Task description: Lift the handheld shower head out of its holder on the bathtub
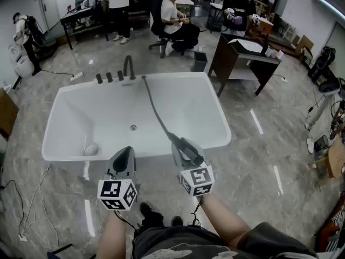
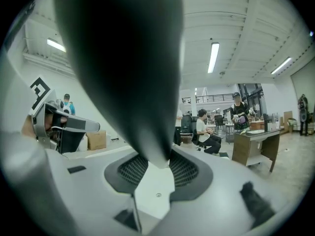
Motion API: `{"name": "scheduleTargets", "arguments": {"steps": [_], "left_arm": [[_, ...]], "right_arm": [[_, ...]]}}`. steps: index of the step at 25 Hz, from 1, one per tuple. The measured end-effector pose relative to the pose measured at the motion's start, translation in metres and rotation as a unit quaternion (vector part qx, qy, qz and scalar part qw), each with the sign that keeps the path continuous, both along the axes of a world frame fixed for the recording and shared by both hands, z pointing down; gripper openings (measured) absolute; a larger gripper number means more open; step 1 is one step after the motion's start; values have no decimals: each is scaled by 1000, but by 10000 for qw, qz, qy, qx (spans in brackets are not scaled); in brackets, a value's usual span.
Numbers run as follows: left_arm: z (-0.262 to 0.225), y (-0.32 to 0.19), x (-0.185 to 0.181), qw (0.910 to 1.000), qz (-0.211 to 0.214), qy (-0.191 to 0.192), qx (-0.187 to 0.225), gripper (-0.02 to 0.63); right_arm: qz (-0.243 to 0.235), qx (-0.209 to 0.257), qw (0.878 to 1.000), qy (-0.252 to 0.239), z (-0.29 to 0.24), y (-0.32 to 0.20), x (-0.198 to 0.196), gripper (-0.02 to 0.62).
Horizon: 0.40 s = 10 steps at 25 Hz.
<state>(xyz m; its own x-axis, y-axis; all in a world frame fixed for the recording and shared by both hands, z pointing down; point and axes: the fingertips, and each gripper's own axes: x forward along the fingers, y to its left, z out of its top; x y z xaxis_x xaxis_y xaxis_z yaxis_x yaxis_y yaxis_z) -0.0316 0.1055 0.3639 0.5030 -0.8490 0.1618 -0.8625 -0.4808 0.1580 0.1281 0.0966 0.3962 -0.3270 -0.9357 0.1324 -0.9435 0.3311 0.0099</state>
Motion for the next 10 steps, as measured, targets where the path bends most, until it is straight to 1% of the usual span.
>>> {"name": "scheduleTargets", "arguments": {"steps": [5,10], "left_arm": [[-6,2,2,10000,-17,29,-14,15],[-13,-2,-3,9999,-49,14,87,15]], "right_arm": [[20,-46,10000,16,-4,1,1,140],[4,-6,10000,42,-6,-2,-1,140]]}}
